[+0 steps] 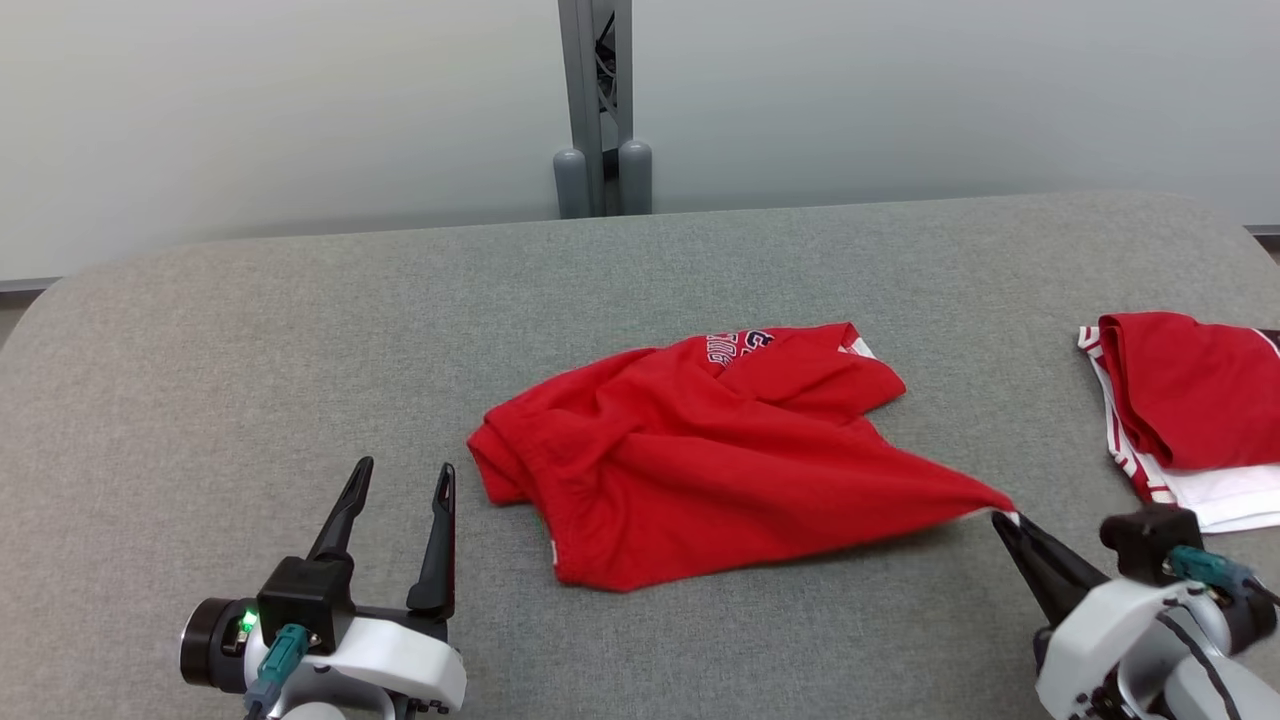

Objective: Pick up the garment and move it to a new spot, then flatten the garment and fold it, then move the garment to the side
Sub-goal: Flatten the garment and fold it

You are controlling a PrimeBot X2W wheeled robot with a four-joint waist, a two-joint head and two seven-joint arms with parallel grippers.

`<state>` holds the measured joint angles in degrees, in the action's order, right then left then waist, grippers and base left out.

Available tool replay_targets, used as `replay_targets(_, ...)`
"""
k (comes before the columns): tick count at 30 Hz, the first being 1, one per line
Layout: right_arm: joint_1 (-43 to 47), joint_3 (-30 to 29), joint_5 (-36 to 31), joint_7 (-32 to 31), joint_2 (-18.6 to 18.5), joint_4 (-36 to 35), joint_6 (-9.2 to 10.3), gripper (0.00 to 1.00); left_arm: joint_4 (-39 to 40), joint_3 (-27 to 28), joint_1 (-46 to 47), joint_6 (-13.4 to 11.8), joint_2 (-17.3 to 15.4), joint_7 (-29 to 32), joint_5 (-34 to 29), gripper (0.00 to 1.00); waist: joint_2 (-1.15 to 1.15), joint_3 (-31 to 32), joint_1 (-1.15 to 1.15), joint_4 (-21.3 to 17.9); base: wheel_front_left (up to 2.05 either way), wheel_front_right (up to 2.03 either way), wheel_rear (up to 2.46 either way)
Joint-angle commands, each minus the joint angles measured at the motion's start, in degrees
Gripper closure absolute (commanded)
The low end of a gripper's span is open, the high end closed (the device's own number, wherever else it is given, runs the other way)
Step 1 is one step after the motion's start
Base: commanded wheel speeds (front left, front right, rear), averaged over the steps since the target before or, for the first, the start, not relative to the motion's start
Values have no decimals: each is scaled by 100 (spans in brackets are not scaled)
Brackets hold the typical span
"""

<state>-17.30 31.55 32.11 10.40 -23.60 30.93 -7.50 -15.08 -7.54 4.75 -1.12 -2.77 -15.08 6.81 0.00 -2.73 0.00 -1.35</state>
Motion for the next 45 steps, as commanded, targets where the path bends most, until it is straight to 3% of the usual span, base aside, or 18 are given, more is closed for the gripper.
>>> replay_targets(1, 114, -10, 131, -116, -107, 76, 2, 100, -10, 10, -50, -1, -26, -2, -20, 0, 0, 0, 0, -13, 0, 0, 0)
replay_targets(11, 296, -51, 224, -457, -164, 667, 2, 100, -51, -24, -53, 40, -26, -2, -36, 0, 0, -11, 0, -5, 0, 0, 0)
replay_targets(12, 259, -44, 164, -381, -149, 707, 2, 89, -57, -29, -50, 47, -26, -2, -39, 0, 0, -11, 0, 1, 0, 0, 0)
replay_targets(13, 233, -43, 166, -339, -105, 745, 2, 10, -61, -35, -48, 41, -26, -2, -41, 0, 0, -10, 0, 7, 0, 0, 0)
replay_targets(14, 221, -45, 232, -310, -32, 762, 2, 0, -68, -42, -48, 47, -25, -2, -41, 0, 0, -7, 0, 13, 0, 0, 0)
replay_targets(23, -148, -232, 9, 454, 87, 224, 2, 0, -89, -91, -95, 81, -25, -2, -73, 0, 0, 121, 0, 43, 0, 0, 0)
replay_targets(31, 313, -1387, -822, 475, 589, -1020, 2, 0, -9, -270, -181, 111, -25, -2, -42, 0, 0, 174, 0, 82, 0, 0, 0)
replay_targets(39, 651, -1597, -1231, 477, 926, -1249, 2, 0, -15, -398, -182, 142, -25, -2, -21, 0, 0, 145, 0, 70, 0, 0, 0)
replay_targets(42, 629, -1661, -1261, 478, 931, -1260, 2, 0, 65, -472, -108, 281, -24, -2, 77, 0, 0, 82, 0, 43, 0, 0, 0)
replay_targets(45, 605, -1713, -1275, 478, 943, -1266, 2, 0, -43, -852, -93, 659, -22, -2, -33, 0, 0, 14, 0, 17, 0, 0, 0)
